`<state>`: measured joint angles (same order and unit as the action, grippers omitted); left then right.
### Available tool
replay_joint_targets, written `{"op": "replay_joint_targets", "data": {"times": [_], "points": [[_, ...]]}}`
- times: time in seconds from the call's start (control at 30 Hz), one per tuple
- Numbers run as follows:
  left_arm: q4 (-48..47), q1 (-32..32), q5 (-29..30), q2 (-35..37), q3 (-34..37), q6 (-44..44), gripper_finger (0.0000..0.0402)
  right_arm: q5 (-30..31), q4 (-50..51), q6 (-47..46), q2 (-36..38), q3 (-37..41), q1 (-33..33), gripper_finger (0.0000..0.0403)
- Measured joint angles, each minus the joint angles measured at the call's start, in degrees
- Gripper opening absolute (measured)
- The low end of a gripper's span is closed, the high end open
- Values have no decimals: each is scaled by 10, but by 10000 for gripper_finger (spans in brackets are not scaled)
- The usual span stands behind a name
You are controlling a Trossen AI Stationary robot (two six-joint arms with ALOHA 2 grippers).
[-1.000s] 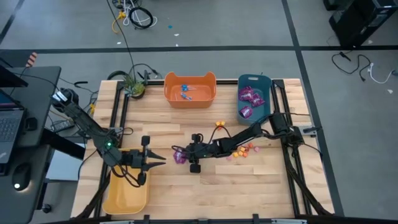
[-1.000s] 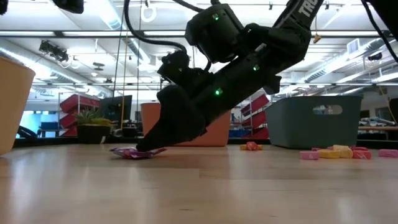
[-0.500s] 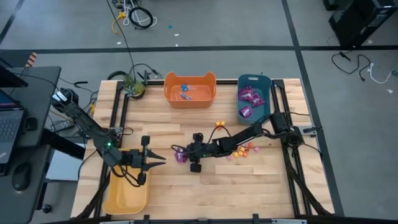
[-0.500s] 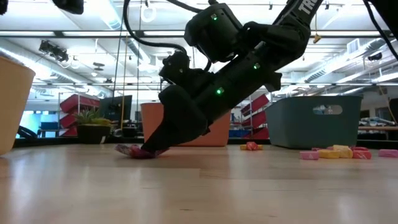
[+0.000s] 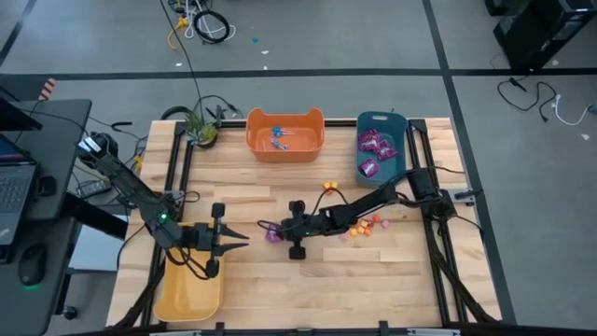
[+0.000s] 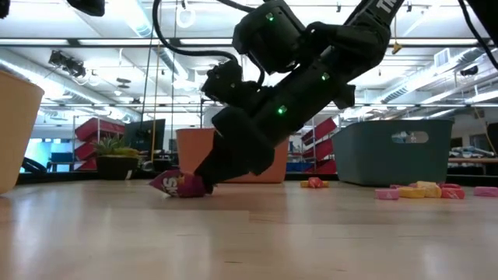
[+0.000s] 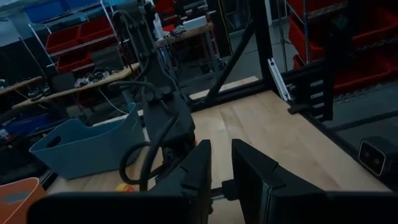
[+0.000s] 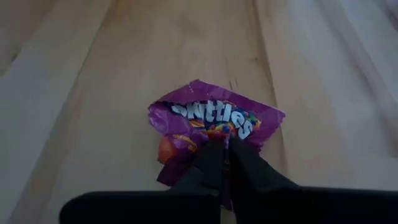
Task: Sort candy
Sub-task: Put the purple candy into the blue bin
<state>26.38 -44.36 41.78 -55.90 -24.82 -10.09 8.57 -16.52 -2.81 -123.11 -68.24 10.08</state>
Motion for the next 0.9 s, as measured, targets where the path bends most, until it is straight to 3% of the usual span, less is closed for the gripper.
{"op": "replay_joint_targets", "data": {"times": [0.33, 0.9], "points": [[9, 0, 0, 0, 0, 3, 67, 8, 62, 19, 82, 0, 1, 1], [15, 0, 0, 0, 0, 4, 67, 188, 383, -90, 310, -1, -50, 0]]}}
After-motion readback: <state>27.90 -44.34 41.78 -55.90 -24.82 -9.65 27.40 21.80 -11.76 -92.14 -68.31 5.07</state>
